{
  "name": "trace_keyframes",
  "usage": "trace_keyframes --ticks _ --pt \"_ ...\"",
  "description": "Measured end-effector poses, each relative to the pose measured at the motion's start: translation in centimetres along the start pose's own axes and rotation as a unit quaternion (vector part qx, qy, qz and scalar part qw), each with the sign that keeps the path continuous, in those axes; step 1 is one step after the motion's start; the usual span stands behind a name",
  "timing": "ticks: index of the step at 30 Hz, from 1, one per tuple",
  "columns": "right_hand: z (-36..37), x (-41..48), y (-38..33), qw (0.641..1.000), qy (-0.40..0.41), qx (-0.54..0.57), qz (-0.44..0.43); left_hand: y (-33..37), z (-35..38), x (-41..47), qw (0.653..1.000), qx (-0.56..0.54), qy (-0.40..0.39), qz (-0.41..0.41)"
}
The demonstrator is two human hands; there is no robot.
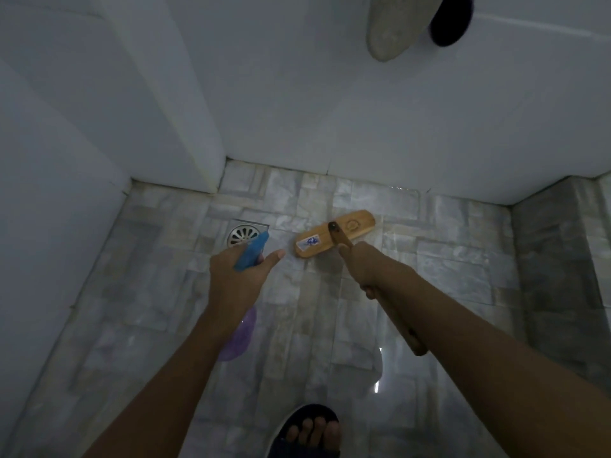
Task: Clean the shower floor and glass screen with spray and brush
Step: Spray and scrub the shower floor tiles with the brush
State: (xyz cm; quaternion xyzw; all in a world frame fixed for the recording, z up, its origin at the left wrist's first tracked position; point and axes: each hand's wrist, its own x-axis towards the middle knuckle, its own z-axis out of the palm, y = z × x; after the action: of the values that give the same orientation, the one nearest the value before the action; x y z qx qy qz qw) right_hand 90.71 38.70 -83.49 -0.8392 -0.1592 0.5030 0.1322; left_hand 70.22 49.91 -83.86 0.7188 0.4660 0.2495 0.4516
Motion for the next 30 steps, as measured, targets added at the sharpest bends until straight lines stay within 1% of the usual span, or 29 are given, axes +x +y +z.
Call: trace_keyframes --ticks 2,5,7,9,12,15,17,18,20,22,25,27,28,29,30 --pt "-0.3 -0.3 1.3 1.000 -0.006 -0.024 0.005 0.2 -0.3 0.2 1.000 -0.013 0.005 -0.009" --pt "-1.7 -0.7 3.7 0.996 0.003 -0.091 0.017 0.6 -1.3 1.0 1.000 -0.016 0.002 -0.007" --pt "-3.2 -1.0 4.1 0.992 0.006 -0.123 0.027 0.7 -2.2 1.6 1.000 -0.016 0.011 -0.003" --pt "-4.4 -0.3 3.2 0.989 0.006 -0.149 0.019 0.6 -3.3 2.0 1.000 -0.014 0.022 0.001" --pt "-4.2 1.8 -1.5 0.981 -0.009 -0.189 -0.036 0.6 -4.6 2.2 0.999 -0.005 0.044 0.015" --pt "-1.6 4.4 -9.4 0.960 -0.030 -0.244 -0.138 0.4 -5.5 2.5 0.998 0.010 0.047 0.046" --pt "0.3 4.9 -14.4 0.946 -0.037 -0.258 -0.192 0.3 -5.8 2.9 0.996 0.018 0.054 0.062" --pt "1.1 5.2 -16.1 0.944 -0.044 -0.256 -0.202 0.3 -5.8 3.1 0.996 0.019 0.060 0.065" --pt "1.6 5.4 -16.9 0.939 -0.065 -0.272 -0.202 0.3 -5.7 3.5 0.995 0.017 0.064 0.070" --pt "0.3 6.2 -14.4 0.938 -0.072 -0.283 -0.186 0.3 -5.5 3.6 0.996 0.005 0.060 0.070" --pt "-4.4 8.1 -7.7 0.942 -0.045 -0.296 -0.154 0.5 -5.1 3.4 0.997 -0.019 0.060 0.050" --pt "-8.3 10.0 -3.1 0.951 -0.037 -0.290 -0.098 0.6 -4.7 3.4 0.997 -0.028 0.056 0.039" --pt "-9.9 10.8 -1.4 0.951 -0.029 -0.300 -0.075 0.6 -4.5 3.5 0.997 -0.029 0.052 0.042" --pt "-10.9 10.6 -0.9 0.939 -0.023 -0.336 -0.065 0.6 -4.4 3.5 0.998 -0.024 0.046 0.048" --pt "-11.1 9.8 -1.5 0.935 -0.034 -0.346 -0.067 0.6 -4.2 3.4 0.998 -0.019 0.038 0.053"
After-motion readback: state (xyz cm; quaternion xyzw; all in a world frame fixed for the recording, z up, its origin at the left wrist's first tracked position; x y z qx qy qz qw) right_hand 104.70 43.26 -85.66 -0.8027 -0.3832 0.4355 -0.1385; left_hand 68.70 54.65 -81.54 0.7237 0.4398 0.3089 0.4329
